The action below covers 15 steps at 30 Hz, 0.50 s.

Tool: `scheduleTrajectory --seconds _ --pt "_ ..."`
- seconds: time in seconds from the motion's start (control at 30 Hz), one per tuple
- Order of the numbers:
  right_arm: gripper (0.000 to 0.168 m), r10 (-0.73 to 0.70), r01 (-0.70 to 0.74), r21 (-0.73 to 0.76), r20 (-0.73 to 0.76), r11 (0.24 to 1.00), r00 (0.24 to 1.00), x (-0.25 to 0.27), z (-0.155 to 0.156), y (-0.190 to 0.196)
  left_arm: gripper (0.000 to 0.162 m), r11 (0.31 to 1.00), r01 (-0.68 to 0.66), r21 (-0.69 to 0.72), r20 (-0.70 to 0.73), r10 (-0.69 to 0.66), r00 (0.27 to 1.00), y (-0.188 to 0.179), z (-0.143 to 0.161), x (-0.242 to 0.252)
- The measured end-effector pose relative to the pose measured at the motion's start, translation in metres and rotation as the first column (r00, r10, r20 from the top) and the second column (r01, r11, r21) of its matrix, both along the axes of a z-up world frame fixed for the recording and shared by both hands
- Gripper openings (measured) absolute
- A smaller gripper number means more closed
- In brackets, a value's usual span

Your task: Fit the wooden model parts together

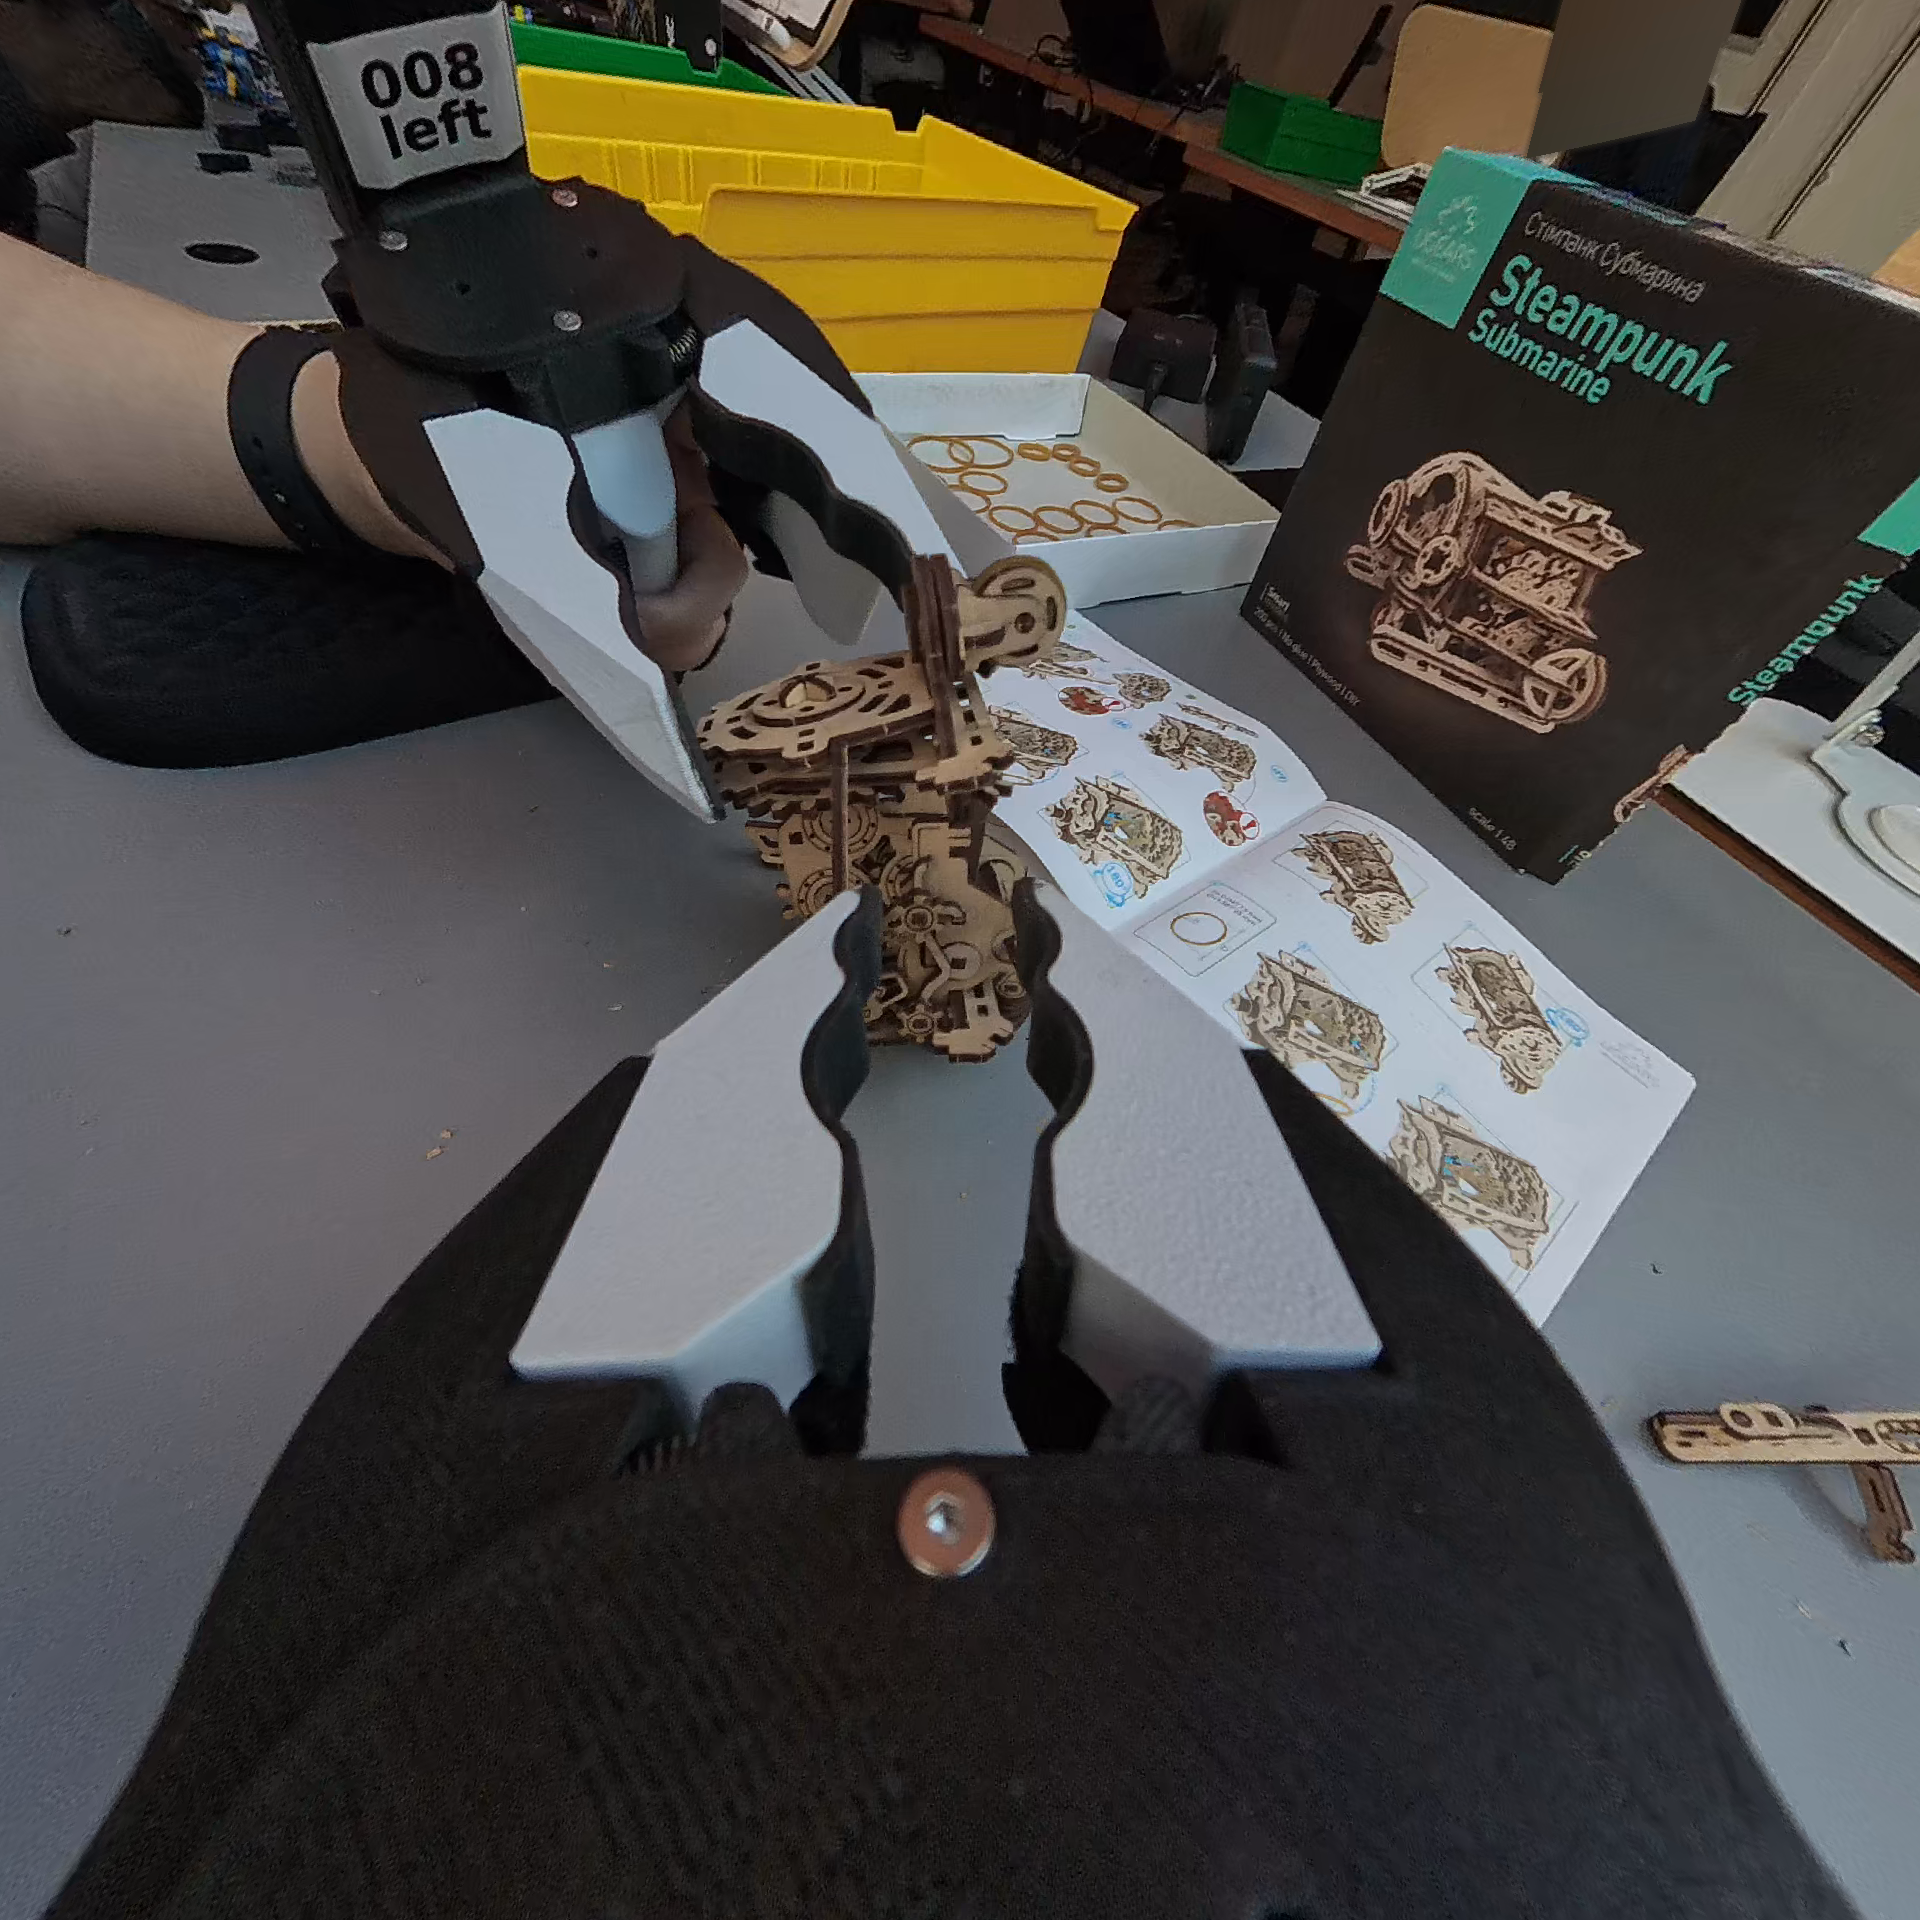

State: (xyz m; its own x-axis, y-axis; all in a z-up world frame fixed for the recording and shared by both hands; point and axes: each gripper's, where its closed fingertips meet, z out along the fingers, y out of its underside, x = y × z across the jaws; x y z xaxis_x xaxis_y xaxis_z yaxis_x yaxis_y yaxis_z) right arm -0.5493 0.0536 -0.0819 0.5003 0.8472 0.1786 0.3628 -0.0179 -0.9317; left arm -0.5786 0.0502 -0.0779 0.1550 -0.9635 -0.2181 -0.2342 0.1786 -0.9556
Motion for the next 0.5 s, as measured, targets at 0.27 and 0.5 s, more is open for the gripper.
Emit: scheduleTrajectory --seconds 0.27,0.5 --pt "0.024 0.094 -0.105 -0.116 -0.097 0.988 0.991 -0.011 0.003 0.011 0.066 0.999 -0.004 -0.033 0.013 0.004 1.000 0.005 0.000 -0.001" --pt "0.024 0.077 -0.093 -0.137 -0.115 0.986 0.990 -0.011 0.000 0.017 0.066 0.998 -0.022 -0.061 0.006 0.023 1.000 0.011 0.001 -0.002"
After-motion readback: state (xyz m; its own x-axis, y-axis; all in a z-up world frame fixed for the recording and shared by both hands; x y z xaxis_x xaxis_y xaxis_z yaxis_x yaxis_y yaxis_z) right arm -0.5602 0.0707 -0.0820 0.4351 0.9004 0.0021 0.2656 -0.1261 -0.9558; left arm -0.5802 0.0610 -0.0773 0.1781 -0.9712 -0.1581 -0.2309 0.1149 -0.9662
